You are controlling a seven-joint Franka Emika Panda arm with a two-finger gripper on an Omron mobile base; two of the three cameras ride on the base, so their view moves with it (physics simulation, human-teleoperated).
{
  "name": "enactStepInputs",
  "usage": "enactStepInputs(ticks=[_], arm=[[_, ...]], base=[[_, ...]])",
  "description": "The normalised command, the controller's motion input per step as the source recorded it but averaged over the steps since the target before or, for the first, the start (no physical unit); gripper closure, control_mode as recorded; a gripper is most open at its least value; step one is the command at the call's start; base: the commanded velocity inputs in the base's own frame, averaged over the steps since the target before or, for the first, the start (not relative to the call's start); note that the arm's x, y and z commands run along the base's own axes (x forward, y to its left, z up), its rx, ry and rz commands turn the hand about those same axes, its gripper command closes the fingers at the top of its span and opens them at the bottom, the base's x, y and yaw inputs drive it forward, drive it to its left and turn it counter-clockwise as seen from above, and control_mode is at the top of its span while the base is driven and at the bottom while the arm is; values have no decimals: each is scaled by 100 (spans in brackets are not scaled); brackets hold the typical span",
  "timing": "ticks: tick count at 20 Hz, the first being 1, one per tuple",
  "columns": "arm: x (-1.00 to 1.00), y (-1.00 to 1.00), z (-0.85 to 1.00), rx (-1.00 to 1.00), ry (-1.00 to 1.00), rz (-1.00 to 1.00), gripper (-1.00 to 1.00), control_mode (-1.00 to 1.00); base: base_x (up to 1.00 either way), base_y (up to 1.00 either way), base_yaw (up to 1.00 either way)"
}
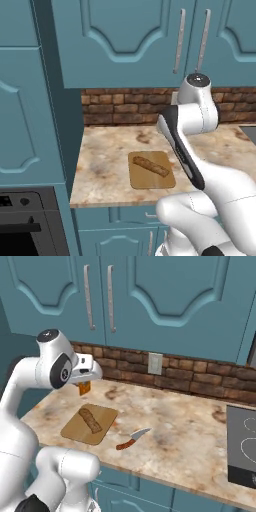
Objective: Retrieve the sausage and cheese from the fridge and place them on the cutting board on the counter.
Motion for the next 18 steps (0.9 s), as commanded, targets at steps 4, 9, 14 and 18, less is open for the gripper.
enactStepInputs(ticks=[4,9,14,18], arm=[[14,0,-79,0,0,3,100,-100],[12,0,-62,2,0,0,100,-100],[30,0,-22,1,5,0,100,-100],[36,-4,-14,2,9,0,100,-100]], base=[[0,0,0],[0,0,0],[0,0,0],[0,0,0]])
